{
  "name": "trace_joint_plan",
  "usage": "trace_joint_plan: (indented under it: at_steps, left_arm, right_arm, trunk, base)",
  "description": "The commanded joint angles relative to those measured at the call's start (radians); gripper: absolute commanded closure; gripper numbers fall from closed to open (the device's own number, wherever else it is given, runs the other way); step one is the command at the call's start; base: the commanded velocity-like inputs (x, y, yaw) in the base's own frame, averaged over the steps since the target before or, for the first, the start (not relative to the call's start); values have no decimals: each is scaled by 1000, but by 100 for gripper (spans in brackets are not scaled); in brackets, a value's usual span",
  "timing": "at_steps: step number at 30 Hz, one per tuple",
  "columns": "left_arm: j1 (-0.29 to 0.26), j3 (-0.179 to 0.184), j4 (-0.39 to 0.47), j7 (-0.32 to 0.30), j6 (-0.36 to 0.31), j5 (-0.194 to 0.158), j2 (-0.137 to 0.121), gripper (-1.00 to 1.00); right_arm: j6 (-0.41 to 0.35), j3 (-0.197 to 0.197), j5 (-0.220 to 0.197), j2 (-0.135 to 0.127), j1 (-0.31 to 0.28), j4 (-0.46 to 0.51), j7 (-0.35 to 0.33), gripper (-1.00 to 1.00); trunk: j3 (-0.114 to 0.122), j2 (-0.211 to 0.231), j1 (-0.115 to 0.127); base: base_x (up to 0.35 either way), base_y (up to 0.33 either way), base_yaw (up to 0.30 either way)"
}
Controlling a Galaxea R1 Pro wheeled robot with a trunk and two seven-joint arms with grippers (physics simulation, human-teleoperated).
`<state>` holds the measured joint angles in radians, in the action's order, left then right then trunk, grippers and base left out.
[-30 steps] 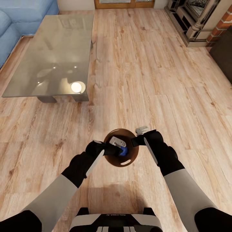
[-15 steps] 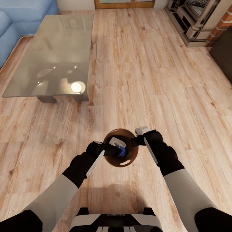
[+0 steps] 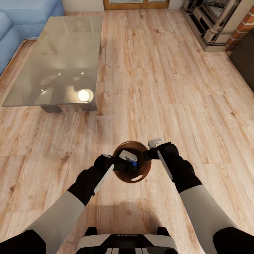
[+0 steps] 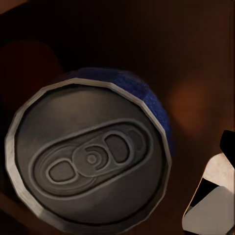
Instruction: Put the three can of soda from the living room inside the tash can in the kitchen.
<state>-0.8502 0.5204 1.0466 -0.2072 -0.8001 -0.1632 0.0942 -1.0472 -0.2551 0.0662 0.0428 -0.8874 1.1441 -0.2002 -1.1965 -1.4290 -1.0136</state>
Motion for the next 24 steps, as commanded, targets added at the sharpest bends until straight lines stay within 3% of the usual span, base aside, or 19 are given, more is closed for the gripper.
trace_joint_plan:
  at_steps: [1, 6, 10, 18, 20, 22, 23, 24]
  left_arm:
    - [0, -2, 3, -3, 2, 30, -24, -100]
    - [1, -6, 36, -46, 2, 24, -29, -100]
    - [4, -11, 91, -137, -2, 24, -34, -100]
    - [6, -27, 285, -269, -53, 16, -169, -100]
    - [6, -90, 342, -318, -72, 12, -224, -100]
    - [6, -139, 363, -356, -82, 6, -253, -100]
    - [6, -192, 376, -400, -90, 1, -277, -100]
    - [6, -219, 381, -423, -92, 0, -288, -100]
  right_arm:
    - [0, 1, 10, -1, -1, 0, -2, 100]
    - [0, 3, 9, -1, -1, 0, -2, 100]
    - [0, 6, 9, -2, -1, -9, -2, 100]
    - [0, 9, 9, -2, -1, -30, -2, 100]
    - [0, 10, 9, -2, -1, -31, -2, 100]
    - [0, 9, 9, -3, -1, -32, -2, 100]
    - [0, 9, 9, -3, -1, -32, -2, 100]
    - [0, 9, 9, -3, -1, -32, -2, 100]
  trunk:
    - [0, 0, 0]
    - [0, 0, 0]
    - [0, 0, 0]
    - [0, 0, 0]
    - [0, 0, 0]
    - [0, 0, 0]
    - [0, 0, 0]
    - [0, 0, 0]
  base:
    - [0, 0, 0]
    - [0, 0, 0]
    - [0, 0, 0]
    - [0, 0, 0]
    - [0, 0, 0]
    - [0, 0, 0]
    - [0, 0, 0]
    - [0, 0, 0]
